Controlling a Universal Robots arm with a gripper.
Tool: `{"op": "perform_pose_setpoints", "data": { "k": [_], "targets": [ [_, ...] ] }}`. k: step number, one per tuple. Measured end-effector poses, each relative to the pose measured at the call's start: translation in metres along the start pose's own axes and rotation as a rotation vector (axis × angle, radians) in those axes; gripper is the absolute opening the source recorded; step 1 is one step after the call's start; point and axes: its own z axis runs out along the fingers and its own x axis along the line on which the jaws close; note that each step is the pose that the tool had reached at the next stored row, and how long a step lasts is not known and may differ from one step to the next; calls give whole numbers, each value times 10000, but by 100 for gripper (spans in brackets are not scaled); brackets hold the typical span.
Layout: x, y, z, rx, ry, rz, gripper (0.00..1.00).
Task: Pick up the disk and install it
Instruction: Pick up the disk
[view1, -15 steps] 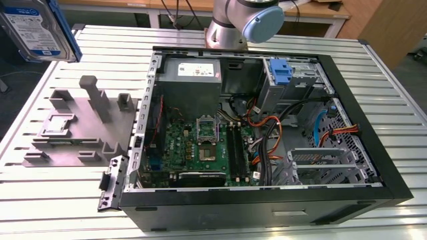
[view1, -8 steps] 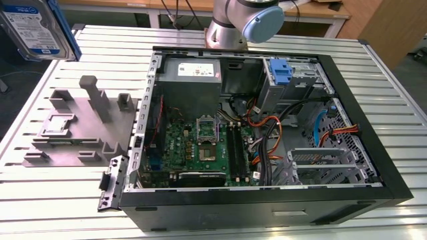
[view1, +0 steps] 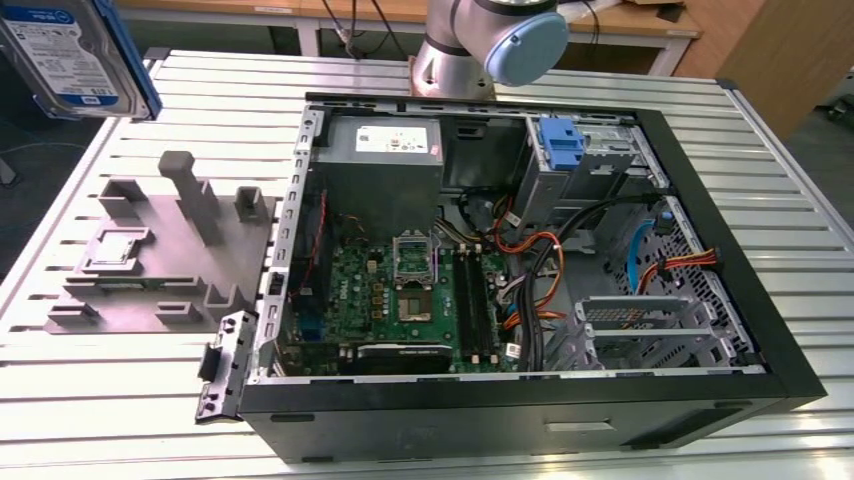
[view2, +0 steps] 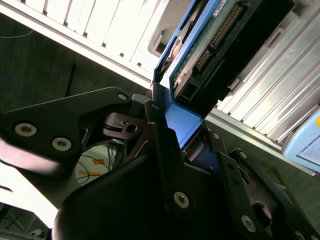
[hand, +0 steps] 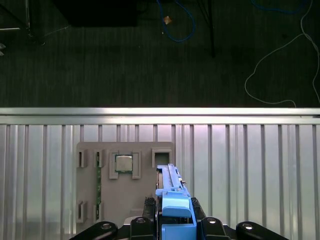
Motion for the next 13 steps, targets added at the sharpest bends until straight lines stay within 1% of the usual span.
{"op": "perform_pose_setpoints", "data": {
  "k": [13],
  "targets": [
    [-2,1,-52,-1,0,0,37]
  ]
}}
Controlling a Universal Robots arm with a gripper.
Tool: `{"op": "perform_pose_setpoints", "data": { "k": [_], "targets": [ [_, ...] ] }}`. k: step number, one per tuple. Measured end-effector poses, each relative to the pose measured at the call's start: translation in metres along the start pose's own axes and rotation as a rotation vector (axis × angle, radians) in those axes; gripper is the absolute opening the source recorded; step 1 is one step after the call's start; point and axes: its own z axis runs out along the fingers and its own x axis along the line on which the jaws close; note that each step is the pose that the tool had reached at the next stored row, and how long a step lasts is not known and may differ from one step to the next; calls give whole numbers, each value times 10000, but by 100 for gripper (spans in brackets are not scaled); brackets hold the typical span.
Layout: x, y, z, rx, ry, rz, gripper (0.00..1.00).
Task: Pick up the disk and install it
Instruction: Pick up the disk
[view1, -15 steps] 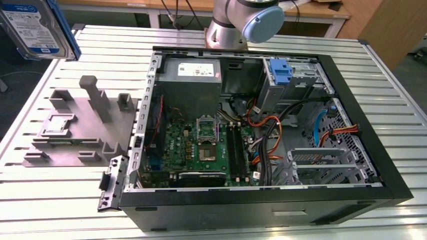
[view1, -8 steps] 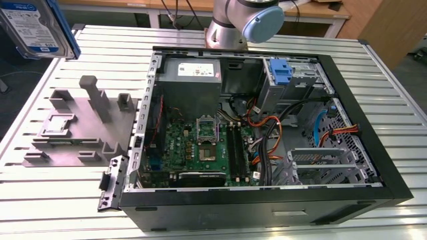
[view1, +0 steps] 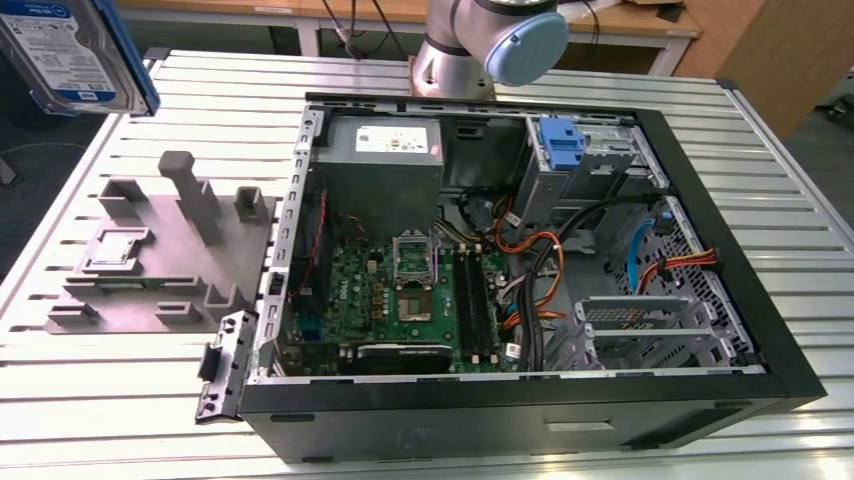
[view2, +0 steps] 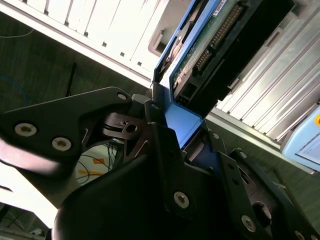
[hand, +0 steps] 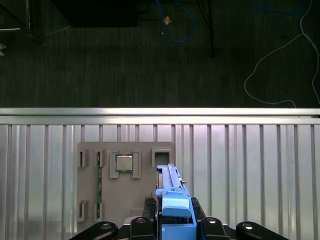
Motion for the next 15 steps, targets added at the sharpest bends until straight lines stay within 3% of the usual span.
{"op": "perform_pose_setpoints", "data": {
  "k": [15],
  "targets": [
    [-2,2,-75,1,0,0,37]
  ]
}}
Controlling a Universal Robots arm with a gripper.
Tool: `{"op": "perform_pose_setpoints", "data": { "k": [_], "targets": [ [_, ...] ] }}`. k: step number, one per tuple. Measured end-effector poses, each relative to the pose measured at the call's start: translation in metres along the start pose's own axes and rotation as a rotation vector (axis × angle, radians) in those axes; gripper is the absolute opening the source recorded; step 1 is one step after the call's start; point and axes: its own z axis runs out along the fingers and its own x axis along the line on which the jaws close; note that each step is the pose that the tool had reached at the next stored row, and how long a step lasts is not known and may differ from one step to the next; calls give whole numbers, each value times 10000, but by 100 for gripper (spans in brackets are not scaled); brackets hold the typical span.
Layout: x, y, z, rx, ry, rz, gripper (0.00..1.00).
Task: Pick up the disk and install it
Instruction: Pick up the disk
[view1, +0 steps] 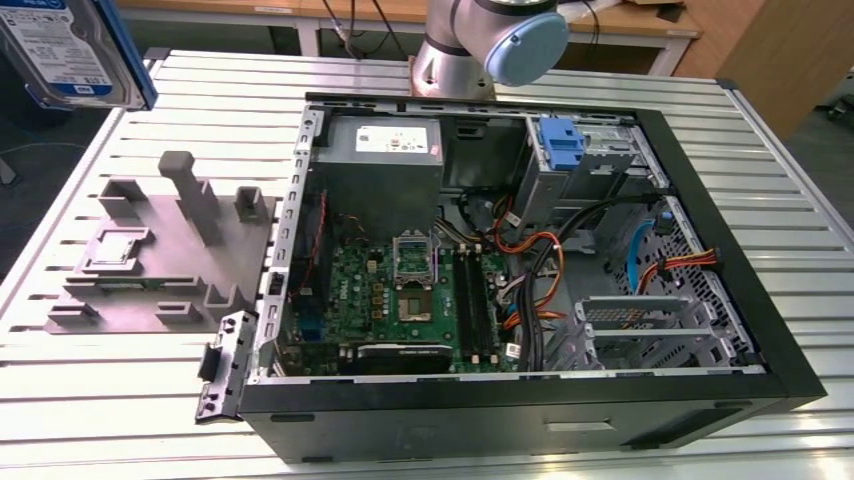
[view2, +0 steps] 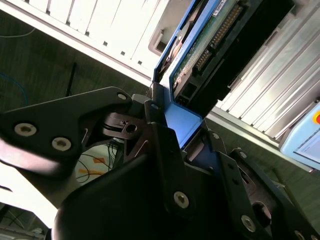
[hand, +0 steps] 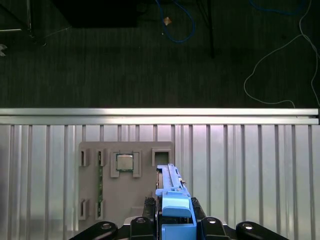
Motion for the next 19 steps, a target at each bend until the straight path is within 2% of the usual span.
{"op": "perform_pose_setpoints", "data": {
  "k": [19],
  "targets": [
    [-3,3,-98,0,0,0,37]
  ]
}}
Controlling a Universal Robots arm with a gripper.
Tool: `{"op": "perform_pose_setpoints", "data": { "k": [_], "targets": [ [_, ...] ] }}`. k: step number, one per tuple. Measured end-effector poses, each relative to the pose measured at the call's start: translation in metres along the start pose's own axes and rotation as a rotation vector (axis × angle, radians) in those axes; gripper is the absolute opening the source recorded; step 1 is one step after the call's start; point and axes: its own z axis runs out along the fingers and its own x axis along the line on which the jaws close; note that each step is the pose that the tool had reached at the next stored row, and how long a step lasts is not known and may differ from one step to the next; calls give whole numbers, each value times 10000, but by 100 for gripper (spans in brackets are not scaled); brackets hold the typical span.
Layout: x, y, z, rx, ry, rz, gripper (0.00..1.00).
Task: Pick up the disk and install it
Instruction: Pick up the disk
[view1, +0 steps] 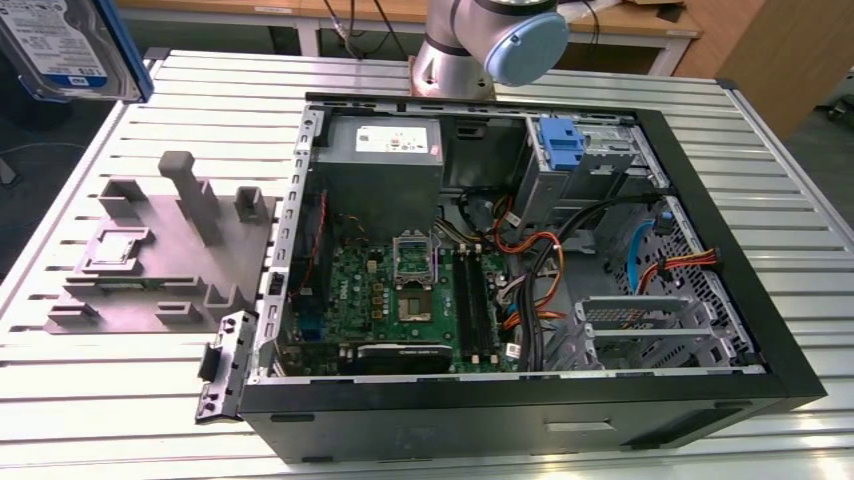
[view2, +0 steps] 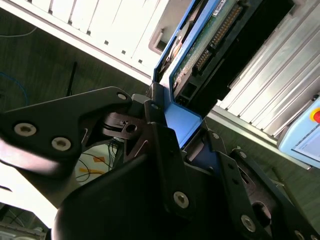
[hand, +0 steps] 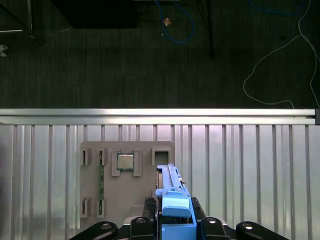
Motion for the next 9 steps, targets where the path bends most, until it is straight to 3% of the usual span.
{"op": "perform_pose_setpoints", "data": {
  "k": [9],
  "targets": [
    [-1,1,-39,0,0,0,37]
  ]
}}
